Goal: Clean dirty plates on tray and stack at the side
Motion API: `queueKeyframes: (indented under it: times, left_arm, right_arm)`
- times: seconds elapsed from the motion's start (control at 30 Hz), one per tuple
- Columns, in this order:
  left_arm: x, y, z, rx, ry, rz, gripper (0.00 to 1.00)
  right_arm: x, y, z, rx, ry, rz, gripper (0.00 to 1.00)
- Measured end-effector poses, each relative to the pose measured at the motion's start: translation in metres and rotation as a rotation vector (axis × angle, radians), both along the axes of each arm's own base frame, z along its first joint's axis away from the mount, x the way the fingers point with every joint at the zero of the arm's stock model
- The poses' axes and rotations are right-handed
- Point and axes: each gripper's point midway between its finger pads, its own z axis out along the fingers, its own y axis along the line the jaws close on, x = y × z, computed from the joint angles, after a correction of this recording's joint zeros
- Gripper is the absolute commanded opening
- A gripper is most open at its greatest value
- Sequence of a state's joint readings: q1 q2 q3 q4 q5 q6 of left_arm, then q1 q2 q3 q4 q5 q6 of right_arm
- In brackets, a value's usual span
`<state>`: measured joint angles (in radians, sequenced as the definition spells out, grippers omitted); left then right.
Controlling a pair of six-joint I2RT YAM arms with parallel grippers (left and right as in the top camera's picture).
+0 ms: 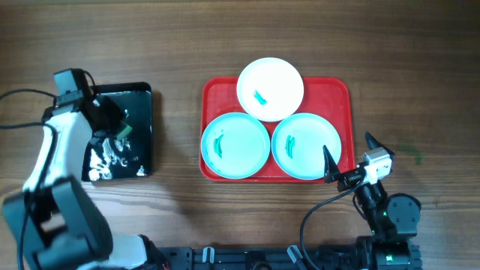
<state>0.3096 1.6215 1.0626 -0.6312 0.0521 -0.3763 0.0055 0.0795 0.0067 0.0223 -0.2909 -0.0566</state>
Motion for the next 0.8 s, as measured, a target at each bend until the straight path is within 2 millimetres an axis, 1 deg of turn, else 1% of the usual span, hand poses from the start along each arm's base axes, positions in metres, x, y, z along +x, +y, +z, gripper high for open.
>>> queueKeyframes:
  times: [0.1, 0.13, 0.17, 0.2, 0.23, 0.27, 0.3, 0.37, 0.4, 0.43, 0.47, 0.53, 0.57, 0.6, 0.67, 0.8]
  left_arm:
    - [-0.001, -0.009, 0.049, 0.018, -0.114, -0.021, 0.04]
    - [-0.003, -0.017, 0.069, 0.008, -0.16, -0.04, 0.04]
    - [-0.006, -0.028, 0.082, -0.024, -0.191, -0.067, 0.04]
    - [-0.008, -0.035, 0.087, -0.047, -0.201, -0.085, 0.04]
    - [-0.014, -0.058, 0.09, -0.134, -0.197, -0.139, 0.04]
    - [-0.02, -0.075, 0.088, -0.197, -0.17, -0.175, 0.04]
    - [-0.028, -0.098, 0.084, -0.264, -0.134, -0.227, 0.04]
    - [-0.036, -0.135, 0.08, -0.33, -0.105, -0.328, 0.04]
    - [-0.042, -0.153, 0.075, -0.353, -0.085, -0.381, 0.04]
    - [-0.05, -0.174, 0.067, -0.374, -0.06, -0.444, 0.04]
    - [-0.062, -0.201, 0.054, -0.398, -0.026, -0.525, 0.04]
    - [-0.072, -0.231, 0.037, -0.418, -0.012, -0.605, 0.04]
    - [-0.075, -0.25, 0.027, -0.423, -0.02, -0.65, 0.04]
    - [-0.081, -0.266, 0.019, -0.425, -0.011, -0.675, 0.04]
    - [-0.081, -0.282, 0.007, -0.384, -0.019, -0.683, 0.04]
    - [-0.07, -0.313, -0.007, -0.218, -0.102, -0.716, 0.04]
  right_arm:
    - [0.0, 0.0, 0.0, 0.0, 0.0, 0.0, 1.0]
    - [0.0, 0.0, 0.0, 0.0, 0.0, 0.0, 1.0]
    - [0.0, 0.0, 0.0, 0.0, 0.0, 0.0, 1.0]
    - [0.0, 0.0, 0.0, 0.0, 0.0, 0.0, 1.0]
    - [0.0, 0.0, 0.0, 0.0, 0.0, 0.0, 1.0]
    - [0.0, 0.0, 0.0, 0.0, 0.0, 0.0, 1.0]
    - [0.0, 0.0, 0.0, 0.0, 0.0, 0.0, 1.0]
    - [0.0, 0.0, 0.0, 0.0, 0.0, 0.0, 1.0]
    - [0.0, 0.0, 0.0, 0.0, 0.001, 0.0, 1.0]
    - [0.0, 0.0, 0.0, 0.0, 0.0, 0.0, 1.0]
    - [0.0, 0.0, 0.0, 0.0, 0.0, 0.0, 1.0]
    - [0.0, 0.0, 0.0, 0.0, 0.0, 0.0, 1.0]
    - [0.0, 0.0, 0.0, 0.0, 0.0, 0.0, 1.0]
    - [0.0, 0.0, 0.0, 0.0, 0.0, 0.0, 1.0]
    - [0.0, 0.0, 0.0, 0.0, 0.0, 0.0, 1.0]
    - [0.0, 0.0, 0.0, 0.0, 0.0, 0.0, 1.0]
